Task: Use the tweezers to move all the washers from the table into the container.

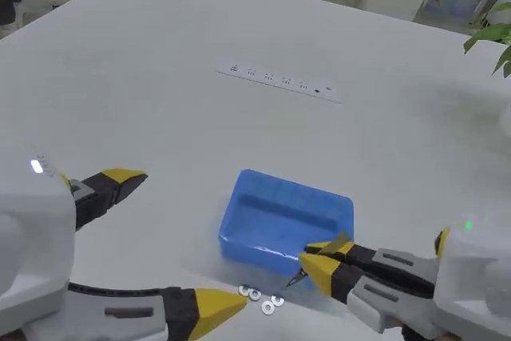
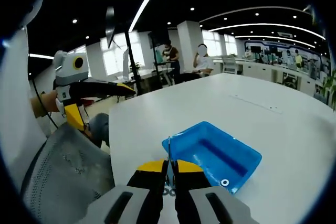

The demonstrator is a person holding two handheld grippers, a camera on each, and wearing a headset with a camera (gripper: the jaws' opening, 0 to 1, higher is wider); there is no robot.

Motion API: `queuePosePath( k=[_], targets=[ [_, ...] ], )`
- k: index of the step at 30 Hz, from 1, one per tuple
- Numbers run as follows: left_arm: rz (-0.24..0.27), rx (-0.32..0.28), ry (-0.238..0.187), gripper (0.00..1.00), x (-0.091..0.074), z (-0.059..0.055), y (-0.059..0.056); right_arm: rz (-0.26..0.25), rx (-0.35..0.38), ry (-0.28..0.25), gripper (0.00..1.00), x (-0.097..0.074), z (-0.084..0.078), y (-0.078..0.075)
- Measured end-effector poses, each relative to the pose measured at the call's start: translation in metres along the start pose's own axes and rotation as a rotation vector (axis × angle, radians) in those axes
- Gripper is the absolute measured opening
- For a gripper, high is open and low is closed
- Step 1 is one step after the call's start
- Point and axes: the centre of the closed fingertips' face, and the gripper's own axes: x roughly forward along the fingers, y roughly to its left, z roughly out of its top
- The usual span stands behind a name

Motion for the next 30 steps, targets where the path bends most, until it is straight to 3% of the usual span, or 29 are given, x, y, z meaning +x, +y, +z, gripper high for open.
queuePosePath(
  k=[6,12,14,20,21,25,30],
  targets=[
    [0.001,0.008,0.014,0.99,-0.001,-0.003,0.002,0.036,-0.009,0.065,0.02,0.013,-0.019,-0.001],
    [0.013,0.000,0.018,0.99,-0.004,-0.007,0.006,0.076,-0.047,0.078,0.03,0.017,-0.021,0.005],
    [0.014,0.002,0.020,0.99,-0.005,-0.007,0.006,0.086,-0.094,0.121,0.03,0.018,-0.028,0.006],
    [0.018,0.007,0.023,0.99,-0.005,-0.008,0.006,0.104,-0.115,0.109,0.03,0.019,-0.026,0.008],
    [0.018,0.007,0.024,0.99,-0.005,-0.008,0.005,0.109,-0.132,0.139,0.02,0.019,-0.032,0.009],
    [0.018,0.009,0.025,0.99,-0.006,-0.008,0.005,0.099,-0.178,0.125,0.02,0.017,-0.030,0.009],
    [0.013,0.013,0.029,0.98,-0.006,-0.009,0.002,0.086,-0.162,0.129,0.02,0.013,-0.030,0.006]
  ],
)
